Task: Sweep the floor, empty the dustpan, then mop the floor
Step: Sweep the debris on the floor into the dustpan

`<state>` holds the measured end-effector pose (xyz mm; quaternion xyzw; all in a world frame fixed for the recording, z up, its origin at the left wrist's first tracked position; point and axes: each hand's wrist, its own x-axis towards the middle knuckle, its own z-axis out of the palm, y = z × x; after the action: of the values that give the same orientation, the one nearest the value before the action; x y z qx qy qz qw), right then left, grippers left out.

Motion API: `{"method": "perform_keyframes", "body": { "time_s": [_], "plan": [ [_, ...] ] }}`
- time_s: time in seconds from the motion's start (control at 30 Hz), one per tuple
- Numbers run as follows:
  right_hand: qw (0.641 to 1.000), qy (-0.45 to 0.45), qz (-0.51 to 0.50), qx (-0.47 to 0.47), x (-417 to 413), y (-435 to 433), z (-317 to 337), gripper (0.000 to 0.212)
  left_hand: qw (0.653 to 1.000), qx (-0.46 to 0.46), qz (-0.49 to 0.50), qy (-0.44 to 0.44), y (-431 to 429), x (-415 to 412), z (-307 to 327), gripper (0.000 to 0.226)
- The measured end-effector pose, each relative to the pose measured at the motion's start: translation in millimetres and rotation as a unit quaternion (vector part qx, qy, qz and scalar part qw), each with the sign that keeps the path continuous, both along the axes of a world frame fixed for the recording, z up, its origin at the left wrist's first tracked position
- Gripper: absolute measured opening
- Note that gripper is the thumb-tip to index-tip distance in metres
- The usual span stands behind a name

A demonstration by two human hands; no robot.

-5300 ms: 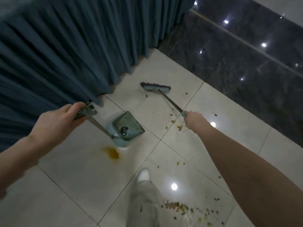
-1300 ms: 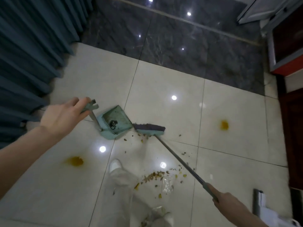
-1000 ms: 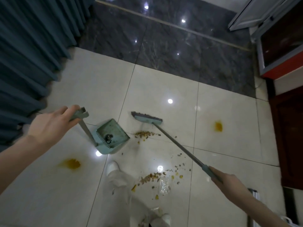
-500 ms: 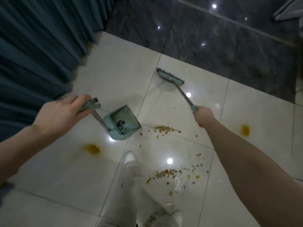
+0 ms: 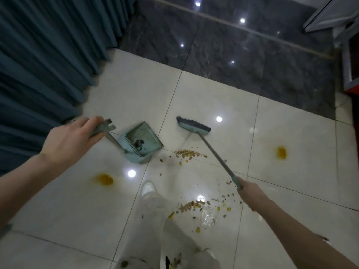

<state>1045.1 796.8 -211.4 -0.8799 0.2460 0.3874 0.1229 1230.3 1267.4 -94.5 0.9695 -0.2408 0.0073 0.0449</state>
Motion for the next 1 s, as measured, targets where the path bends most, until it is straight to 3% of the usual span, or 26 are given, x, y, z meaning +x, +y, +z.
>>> {"method": "perform_keyframes", "body": {
  "time_s": [0.3, 0.57, 0.67, 0.8, 1.0],
  "plan": [
    [0.996, 0.03, 0.087, 0.008, -165, -71, -3, 0.052, 0.998, 0.034, 0.018, -0.053, -78, -170, 29, 0.04],
    [0.99, 0.066, 0.124, 0.028, -318, -139, 28, 0.046, 0.998, 0.054, 0.041, -0.009, -126, -301, 33, 0.038],
    [0.986, 0.085, 0.137, 0.041, -364, -159, 47, 0.053, 0.998, 0.059, 0.032, -0.005, -127, -329, 37, 0.038],
    [0.982, 0.101, 0.152, 0.047, -391, -176, 72, 0.054, 0.998, 0.06, 0.03, -0.001, -114, -351, 31, 0.04],
    [0.991, 0.011, 0.128, 0.042, -369, -176, 96, 0.042, 0.996, 0.058, 0.06, 0.018, -57, -365, 1, 0.048]
  ]
}}
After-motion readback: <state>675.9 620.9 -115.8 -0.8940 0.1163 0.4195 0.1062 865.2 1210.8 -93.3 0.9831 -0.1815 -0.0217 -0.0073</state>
